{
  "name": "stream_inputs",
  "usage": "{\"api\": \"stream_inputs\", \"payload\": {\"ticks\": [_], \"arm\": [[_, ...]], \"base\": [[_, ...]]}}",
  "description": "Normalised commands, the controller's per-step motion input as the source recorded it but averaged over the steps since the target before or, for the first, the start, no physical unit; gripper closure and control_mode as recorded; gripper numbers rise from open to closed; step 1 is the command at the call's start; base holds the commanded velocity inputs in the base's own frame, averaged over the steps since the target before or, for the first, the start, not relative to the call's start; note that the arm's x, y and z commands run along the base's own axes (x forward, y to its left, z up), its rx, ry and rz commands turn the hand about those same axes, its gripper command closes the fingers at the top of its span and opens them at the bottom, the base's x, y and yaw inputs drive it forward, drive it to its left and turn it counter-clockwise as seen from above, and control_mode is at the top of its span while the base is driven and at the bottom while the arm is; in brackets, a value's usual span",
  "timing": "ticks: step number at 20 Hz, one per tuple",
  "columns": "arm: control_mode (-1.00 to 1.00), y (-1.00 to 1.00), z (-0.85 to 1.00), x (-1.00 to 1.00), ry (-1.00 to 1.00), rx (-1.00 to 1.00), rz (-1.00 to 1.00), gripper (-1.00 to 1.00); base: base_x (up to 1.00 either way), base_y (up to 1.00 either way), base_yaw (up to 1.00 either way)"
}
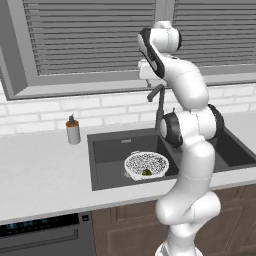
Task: Put the colander in the sink, put the kiwi in the colander, and turn on the sink faucet and pour water over the colander.
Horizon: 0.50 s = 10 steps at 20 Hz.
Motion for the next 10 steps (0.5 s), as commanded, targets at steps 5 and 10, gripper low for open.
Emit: {"api": "stream_inputs", "payload": {"ticks": [5, 10], "arm": [[-1.0, -0.93, 0.16, -0.61, -0.14, 0.01, 0.0, -1.0], [-1.0, -1.0, -0.05, -0.61, -0.2, 0.05, 0.01, -1.0]], "base": [[0.0, 0.0, 0.0], [0.0, 0.0, 0.0]]}}
